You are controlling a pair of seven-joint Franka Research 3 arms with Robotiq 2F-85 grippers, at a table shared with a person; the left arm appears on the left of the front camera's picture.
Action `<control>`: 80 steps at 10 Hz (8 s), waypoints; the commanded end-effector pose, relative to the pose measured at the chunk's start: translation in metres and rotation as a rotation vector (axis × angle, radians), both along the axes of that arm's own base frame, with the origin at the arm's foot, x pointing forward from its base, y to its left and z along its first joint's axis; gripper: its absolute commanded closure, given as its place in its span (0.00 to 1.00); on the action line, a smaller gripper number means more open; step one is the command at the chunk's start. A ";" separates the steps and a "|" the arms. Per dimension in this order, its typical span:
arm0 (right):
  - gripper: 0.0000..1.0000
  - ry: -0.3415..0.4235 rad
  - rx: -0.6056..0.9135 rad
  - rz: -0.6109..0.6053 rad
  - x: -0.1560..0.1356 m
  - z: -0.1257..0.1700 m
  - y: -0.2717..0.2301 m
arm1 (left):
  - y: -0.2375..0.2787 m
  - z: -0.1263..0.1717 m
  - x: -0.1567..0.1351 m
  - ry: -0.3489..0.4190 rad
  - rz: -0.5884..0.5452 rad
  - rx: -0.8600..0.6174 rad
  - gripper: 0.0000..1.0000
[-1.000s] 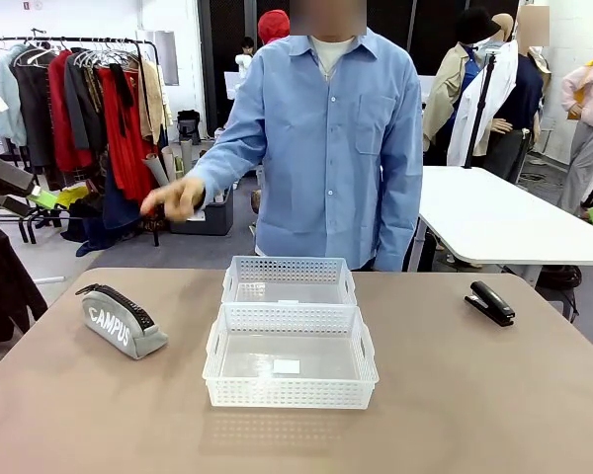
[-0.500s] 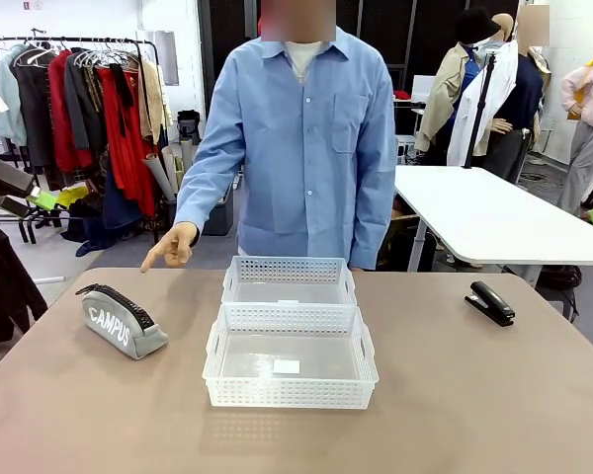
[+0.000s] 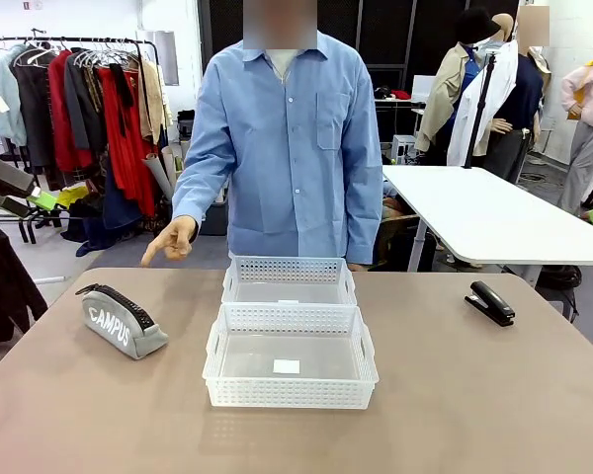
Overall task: Distribute items into two baskets.
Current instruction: Pick up the Pencil pouch that the person points to.
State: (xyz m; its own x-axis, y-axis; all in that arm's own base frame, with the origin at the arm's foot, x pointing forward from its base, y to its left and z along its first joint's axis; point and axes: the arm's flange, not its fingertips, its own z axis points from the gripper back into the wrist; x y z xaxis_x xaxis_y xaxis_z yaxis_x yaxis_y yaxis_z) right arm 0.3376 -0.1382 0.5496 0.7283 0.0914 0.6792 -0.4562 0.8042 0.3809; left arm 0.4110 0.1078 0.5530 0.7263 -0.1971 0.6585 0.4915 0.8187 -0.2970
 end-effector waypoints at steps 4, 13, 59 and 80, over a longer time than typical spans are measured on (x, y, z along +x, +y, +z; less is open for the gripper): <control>0.00 -0.013 0.011 0.008 0.001 0.001 0.000 | 0.000 0.000 0.000 0.000 0.000 0.000 0.00; 0.00 -0.013 0.011 0.008 0.001 0.001 0.000 | -0.084 -0.019 0.097 0.502 0.325 0.213 0.00; 0.00 -0.013 0.011 0.008 0.001 0.001 0.000 | -0.117 -0.156 0.133 0.834 0.684 0.264 1.00; 0.00 -0.013 0.011 0.008 0.001 0.001 0.000 | -0.116 0.056 0.042 0.544 -0.197 0.558 1.00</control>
